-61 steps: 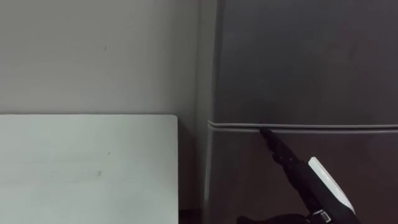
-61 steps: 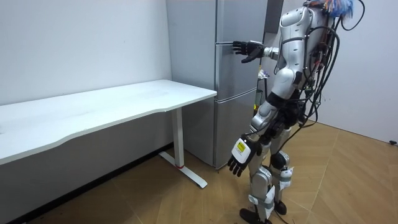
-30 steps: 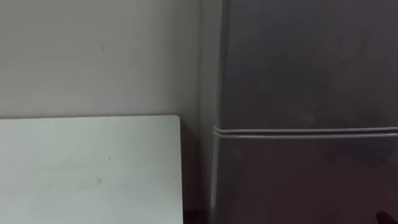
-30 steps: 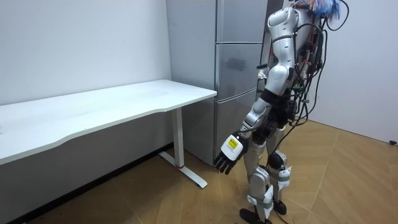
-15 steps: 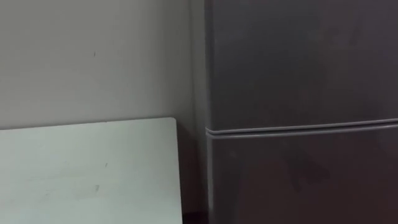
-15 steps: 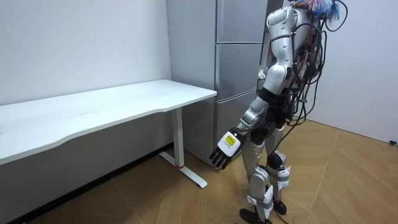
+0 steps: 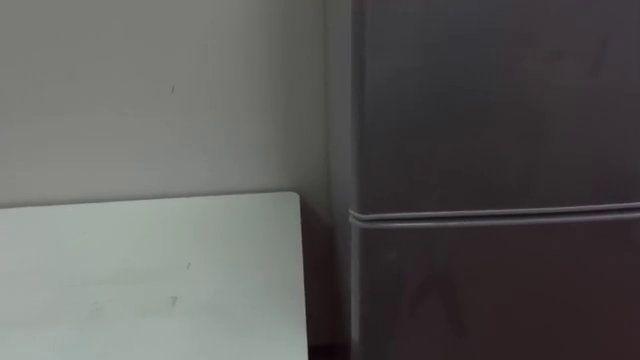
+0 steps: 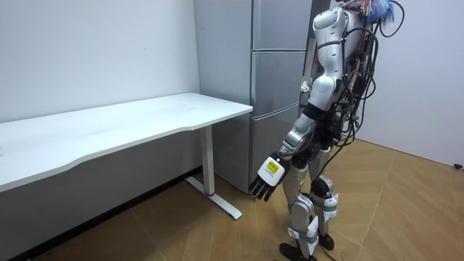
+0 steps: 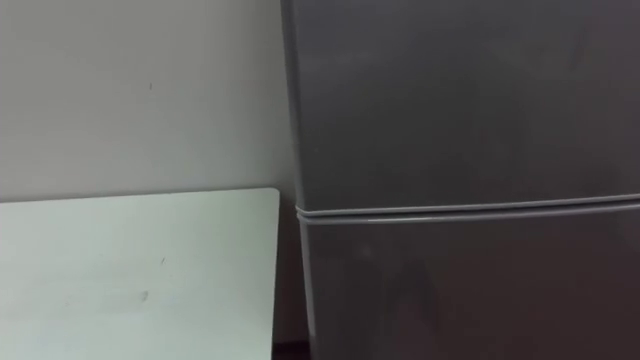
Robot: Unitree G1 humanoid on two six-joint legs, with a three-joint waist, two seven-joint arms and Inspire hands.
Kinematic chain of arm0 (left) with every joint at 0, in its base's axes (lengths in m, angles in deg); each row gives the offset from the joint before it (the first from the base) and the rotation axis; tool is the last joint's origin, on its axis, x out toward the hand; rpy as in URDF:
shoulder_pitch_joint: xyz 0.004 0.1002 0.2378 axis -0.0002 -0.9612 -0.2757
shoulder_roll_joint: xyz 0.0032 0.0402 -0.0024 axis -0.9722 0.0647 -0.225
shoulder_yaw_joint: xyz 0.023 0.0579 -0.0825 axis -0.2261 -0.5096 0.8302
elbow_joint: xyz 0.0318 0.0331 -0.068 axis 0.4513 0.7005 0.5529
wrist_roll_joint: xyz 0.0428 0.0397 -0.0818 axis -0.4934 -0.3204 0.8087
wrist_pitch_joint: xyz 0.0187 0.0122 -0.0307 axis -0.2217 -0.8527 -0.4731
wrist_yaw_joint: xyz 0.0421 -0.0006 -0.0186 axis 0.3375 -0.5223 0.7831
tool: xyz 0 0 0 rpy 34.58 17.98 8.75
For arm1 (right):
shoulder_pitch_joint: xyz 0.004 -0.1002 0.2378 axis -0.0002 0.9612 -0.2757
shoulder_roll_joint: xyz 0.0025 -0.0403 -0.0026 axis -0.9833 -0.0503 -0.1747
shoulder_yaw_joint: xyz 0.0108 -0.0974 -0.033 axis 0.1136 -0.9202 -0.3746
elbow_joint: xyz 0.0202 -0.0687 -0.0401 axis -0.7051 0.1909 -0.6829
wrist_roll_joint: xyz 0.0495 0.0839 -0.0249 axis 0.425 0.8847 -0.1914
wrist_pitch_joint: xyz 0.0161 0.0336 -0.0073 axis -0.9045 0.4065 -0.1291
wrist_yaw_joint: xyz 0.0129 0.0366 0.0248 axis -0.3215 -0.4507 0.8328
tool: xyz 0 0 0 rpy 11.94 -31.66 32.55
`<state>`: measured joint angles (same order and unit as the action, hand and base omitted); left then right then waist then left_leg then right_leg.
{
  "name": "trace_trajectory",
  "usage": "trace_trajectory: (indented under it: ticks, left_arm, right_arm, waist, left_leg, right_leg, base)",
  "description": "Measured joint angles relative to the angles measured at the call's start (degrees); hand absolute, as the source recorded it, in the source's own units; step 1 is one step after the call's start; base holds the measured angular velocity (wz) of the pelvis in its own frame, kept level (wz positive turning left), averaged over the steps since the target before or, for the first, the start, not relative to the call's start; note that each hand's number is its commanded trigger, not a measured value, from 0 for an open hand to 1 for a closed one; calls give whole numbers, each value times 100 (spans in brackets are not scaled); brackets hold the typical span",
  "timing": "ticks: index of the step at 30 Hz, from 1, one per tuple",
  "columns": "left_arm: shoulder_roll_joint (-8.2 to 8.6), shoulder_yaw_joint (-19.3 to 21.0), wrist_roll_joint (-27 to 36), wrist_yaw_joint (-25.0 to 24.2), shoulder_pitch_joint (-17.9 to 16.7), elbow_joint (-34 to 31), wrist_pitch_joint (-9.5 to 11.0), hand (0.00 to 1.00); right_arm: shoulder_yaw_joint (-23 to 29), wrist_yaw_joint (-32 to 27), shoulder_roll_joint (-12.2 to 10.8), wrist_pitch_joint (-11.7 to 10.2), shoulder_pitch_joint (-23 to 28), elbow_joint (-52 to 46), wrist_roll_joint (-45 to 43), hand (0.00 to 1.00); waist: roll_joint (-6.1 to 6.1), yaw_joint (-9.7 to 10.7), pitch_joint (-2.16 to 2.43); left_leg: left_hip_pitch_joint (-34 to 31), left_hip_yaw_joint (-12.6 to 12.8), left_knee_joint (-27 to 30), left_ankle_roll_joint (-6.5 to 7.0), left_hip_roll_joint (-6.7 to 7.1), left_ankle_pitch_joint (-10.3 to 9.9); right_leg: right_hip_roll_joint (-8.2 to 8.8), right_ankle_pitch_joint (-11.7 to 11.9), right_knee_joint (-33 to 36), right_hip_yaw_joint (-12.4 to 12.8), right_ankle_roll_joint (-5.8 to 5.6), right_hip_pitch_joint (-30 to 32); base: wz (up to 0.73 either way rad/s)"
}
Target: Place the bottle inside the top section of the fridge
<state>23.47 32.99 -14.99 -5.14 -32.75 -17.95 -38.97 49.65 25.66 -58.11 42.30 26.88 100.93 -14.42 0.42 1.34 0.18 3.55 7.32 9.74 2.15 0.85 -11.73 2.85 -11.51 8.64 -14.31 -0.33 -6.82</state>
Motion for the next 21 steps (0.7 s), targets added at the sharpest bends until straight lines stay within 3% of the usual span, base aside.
trace_trajectory:
  ticks: [8,21]
  left_arm:
    - [-35,-44,-104,-127,148,-37,-49,0]
    - [-85,-142,-105,-17,206,-36,-41,0]
  right_arm:
    - [-147,523,37,185,-349,52,-122,0]
    - [-176,912,-5,190,-418,125,-219,0]
  waist:
    - [-41,-6,-7]
    - [-113,-2,-34]
  left_leg:
    - [-106,-127,92,5,61,-2]
    - [-121,-253,93,55,100,-30]
  right_leg:
    - [-1,-10,1,-30,-12,75]
    - [26,-40,-4,-88,-62,43]
  base:
    - [5]
    - [4]
